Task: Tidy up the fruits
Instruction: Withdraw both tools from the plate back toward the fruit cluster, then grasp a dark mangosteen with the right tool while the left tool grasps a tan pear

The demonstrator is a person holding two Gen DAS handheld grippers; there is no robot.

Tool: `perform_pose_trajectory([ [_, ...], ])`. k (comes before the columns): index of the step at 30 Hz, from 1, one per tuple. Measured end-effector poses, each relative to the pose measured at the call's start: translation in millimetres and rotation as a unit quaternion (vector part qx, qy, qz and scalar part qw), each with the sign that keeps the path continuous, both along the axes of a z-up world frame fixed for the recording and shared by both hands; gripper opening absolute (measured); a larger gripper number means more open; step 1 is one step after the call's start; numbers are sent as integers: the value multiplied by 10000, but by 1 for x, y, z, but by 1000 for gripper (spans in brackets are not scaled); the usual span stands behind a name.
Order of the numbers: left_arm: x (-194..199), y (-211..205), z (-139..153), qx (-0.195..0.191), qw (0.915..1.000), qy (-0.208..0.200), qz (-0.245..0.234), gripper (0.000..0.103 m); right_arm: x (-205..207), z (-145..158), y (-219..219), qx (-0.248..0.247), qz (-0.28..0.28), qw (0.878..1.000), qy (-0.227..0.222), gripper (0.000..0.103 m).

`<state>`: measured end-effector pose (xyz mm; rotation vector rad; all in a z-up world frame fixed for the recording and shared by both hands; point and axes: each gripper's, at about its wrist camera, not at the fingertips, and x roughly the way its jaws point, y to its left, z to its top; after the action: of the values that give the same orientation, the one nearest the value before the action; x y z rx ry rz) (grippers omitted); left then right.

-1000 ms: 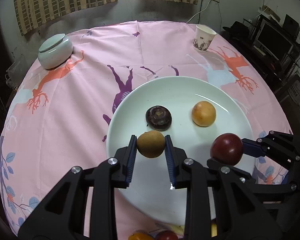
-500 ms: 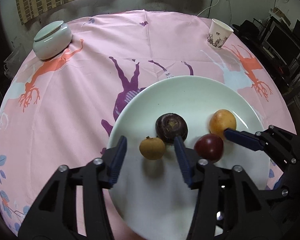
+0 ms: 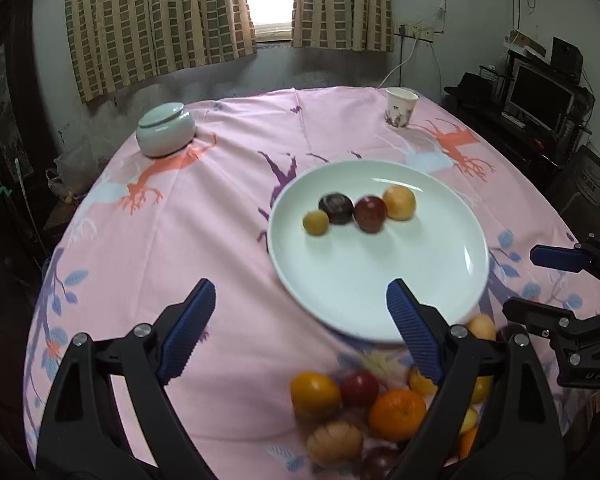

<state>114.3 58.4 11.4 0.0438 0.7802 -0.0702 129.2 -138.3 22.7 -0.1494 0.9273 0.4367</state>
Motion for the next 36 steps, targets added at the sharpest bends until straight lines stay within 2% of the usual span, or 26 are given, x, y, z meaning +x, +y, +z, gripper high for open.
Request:
perform_pose_trajectory([
  [5,-63,5,-24,-168,9998,-61,-62,94,-54,-21,-36,-292,-755,9966,-131,67],
  [8,-79,10,-36,-202,9998,48,-30,94,-62,-33,-54,-227,-1065,9940,105,67],
  [15,-82,31,-51,-585,9970,414,292,94,-54,-45,-50,-89,-1016,9945,253,67],
  [20,-84,33,-53,-545,9971,427,320,94,-39,-60,-48,-114,-1087,9928,486,67],
  [25,-82,32,-58,-472,9971,540,264,94,-31,-63,-45,-310,-1131,9923,404,66],
  [32,-81,35,-62,-461,9970,580,240,94,-14,-79,-43,-103,-1002,9909,889,66],
  [34,-81,37,-63,-464,9969,587,261,94,-10,-81,-41,-43,-895,9911,986,56],
  [35,-81,37,-63,-456,9969,585,273,94,-9,-81,-40,58,-797,9914,1040,45],
  [36,-82,38,-63,-434,9969,584,297,94,-9,-79,-36,-26,-810,9915,1021,45],
])
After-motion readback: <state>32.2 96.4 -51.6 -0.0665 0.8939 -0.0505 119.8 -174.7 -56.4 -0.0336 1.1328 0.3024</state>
